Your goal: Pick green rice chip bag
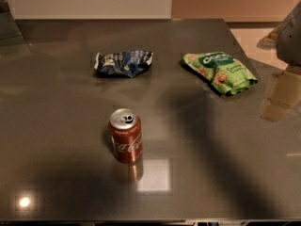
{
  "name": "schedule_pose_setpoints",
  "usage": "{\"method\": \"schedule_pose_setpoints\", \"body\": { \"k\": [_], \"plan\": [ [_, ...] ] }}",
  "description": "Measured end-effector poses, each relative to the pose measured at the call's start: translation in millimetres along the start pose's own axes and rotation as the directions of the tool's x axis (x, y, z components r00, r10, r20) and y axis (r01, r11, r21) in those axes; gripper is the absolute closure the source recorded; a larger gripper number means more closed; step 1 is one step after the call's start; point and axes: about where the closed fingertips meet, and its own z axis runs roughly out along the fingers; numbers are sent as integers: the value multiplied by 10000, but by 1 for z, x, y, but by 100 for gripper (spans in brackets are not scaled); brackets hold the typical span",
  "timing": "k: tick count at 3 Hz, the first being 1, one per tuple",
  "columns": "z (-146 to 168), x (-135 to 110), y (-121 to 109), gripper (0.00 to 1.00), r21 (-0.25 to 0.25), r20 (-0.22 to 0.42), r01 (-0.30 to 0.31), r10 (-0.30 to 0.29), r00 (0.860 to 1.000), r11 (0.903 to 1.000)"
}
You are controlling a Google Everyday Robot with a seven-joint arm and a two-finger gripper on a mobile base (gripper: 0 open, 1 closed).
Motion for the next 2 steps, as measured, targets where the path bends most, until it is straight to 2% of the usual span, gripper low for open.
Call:
{"method": "schedule_pose_setpoints", "body": {
  "k": [1,2],
  "plan": [
    [2,0,-7,0,27,31,105,-105,9999,9999],
    [19,2,-33,0,106,117,149,-151,9998,9998]
  ]
}}
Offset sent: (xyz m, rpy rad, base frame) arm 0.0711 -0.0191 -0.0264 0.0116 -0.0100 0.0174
